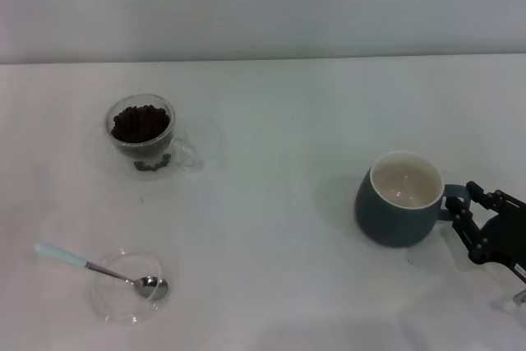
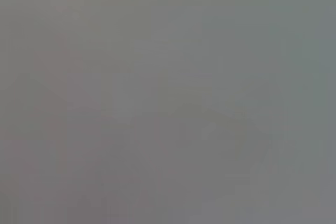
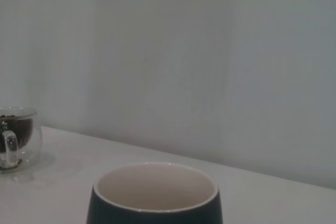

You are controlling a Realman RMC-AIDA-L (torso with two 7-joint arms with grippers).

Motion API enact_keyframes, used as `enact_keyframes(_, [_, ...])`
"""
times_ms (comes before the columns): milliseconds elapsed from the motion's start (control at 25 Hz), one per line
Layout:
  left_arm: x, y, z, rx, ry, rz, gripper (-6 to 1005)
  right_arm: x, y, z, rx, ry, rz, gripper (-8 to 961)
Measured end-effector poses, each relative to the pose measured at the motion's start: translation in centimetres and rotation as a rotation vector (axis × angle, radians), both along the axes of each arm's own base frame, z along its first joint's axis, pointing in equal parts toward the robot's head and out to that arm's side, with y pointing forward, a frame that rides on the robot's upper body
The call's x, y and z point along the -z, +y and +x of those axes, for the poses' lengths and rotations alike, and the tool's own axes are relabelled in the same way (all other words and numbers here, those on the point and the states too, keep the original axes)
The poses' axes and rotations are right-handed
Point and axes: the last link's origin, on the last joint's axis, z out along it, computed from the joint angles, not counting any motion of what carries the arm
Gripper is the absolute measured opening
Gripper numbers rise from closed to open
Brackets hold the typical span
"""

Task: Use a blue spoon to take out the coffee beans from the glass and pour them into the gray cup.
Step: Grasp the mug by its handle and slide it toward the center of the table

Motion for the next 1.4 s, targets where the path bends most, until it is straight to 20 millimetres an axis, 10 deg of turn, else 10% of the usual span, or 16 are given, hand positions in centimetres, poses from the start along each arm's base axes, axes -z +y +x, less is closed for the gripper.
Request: enact_keyframes(1400, [-0.7, -0.1, -0.3, -0.016, 0.010, 0.024, 709, 2.7, 1.3, -3.5, -0.109, 0.032, -0.101, 170])
